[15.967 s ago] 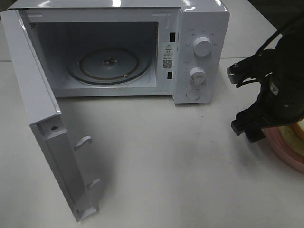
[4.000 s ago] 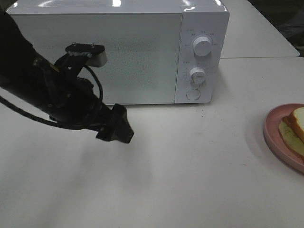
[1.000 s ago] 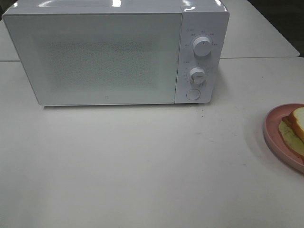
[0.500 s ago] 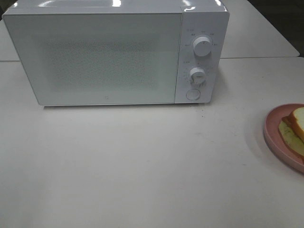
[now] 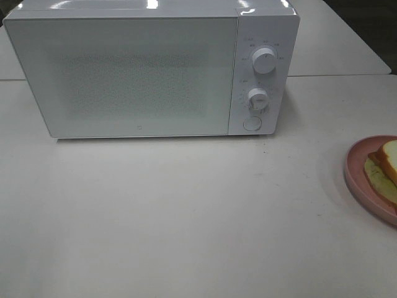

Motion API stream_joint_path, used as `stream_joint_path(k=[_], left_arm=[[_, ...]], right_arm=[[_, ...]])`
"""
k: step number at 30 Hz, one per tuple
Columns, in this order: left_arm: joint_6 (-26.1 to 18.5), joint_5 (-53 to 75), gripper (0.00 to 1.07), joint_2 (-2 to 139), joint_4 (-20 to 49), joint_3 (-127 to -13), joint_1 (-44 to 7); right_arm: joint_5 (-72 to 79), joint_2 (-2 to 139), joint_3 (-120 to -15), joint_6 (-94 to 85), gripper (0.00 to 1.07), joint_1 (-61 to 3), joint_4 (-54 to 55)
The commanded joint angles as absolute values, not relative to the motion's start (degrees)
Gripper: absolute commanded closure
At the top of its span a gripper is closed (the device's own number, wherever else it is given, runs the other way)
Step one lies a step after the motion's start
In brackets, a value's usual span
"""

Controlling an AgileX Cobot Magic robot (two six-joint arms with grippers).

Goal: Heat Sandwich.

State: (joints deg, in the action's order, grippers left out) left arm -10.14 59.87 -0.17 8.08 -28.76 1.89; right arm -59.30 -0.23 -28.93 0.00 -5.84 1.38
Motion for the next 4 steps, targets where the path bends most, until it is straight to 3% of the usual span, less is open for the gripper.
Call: stream_joint_path(k=[1,4], left_arm=[[-9.9,59.6,0.05,-1.9,8.2,-28.6,2.1],[-9.9,59.6,0.05,-1.9,8.2,-28.6,2.1]], right_arm=[[-59.1,-1.8,-28.9,-0.6,0.31,-5.5,1.4],[-59.1,-1.8,-28.9,-0.6,0.31,-5.5,1.4]])
